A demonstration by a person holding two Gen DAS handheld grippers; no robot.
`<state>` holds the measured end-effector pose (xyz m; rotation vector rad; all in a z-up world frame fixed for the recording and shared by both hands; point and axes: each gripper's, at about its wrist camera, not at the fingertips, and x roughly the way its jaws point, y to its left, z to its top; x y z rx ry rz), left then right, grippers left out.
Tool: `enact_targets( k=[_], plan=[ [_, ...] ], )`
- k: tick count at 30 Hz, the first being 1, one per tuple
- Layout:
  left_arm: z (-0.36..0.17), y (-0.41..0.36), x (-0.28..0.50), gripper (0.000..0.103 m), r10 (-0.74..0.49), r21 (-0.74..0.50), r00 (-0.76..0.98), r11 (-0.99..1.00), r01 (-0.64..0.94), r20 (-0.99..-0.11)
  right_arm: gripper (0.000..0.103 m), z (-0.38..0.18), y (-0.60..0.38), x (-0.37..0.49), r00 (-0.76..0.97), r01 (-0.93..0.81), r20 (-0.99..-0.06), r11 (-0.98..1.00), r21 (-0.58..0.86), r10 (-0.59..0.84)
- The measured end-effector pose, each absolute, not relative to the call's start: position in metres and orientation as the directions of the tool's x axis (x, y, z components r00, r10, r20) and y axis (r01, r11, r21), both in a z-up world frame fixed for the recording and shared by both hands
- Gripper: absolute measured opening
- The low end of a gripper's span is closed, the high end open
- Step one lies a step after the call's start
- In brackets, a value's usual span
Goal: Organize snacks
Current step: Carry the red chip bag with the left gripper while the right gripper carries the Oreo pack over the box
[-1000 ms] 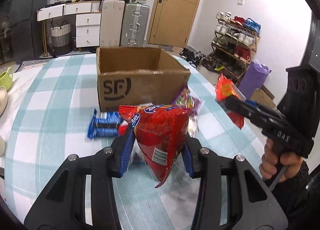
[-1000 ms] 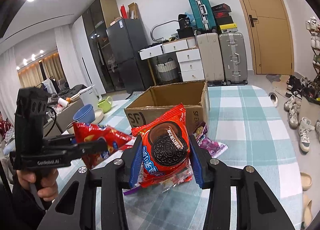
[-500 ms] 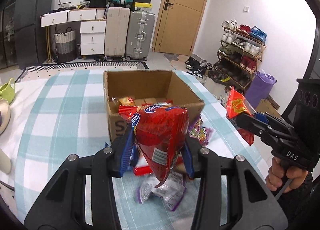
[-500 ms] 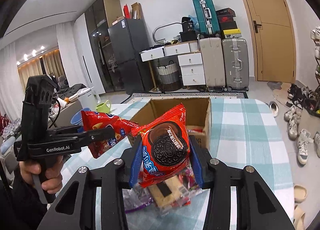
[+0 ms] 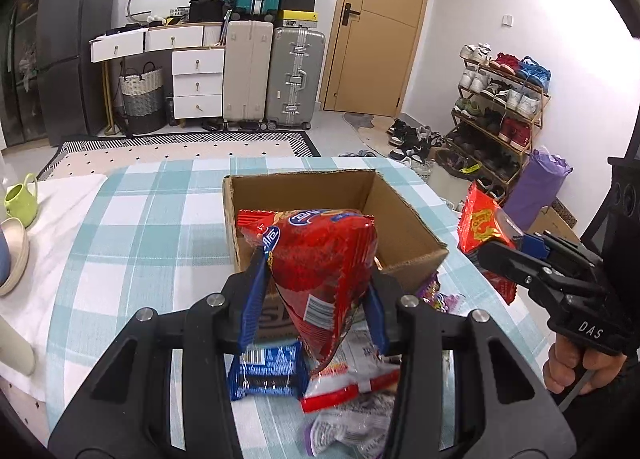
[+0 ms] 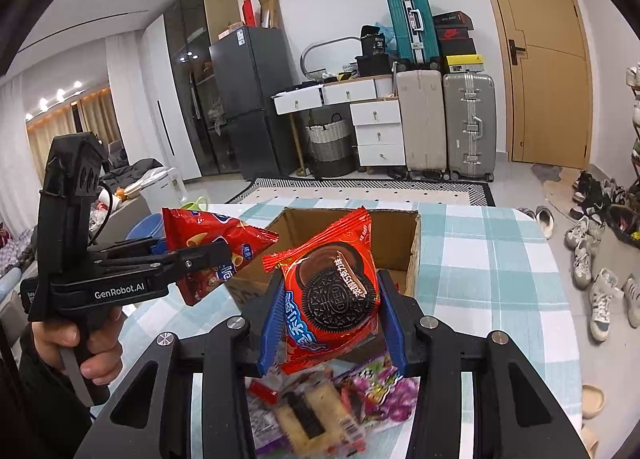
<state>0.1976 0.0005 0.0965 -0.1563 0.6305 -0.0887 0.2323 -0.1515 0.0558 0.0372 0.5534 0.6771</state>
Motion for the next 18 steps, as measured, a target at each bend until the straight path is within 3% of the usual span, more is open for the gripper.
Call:
enact_targets(
  k=[18],
  plan=[
    [0.064, 0.011, 0.267, 0.04, -0.076, -0.134, 0.782, 0.991, -0.01, -0.618, 0.044, 0.037, -0.136, 0.282, 0.609, -0.587, -0.518, 0.78, 0.214, 0.601]
  ],
)
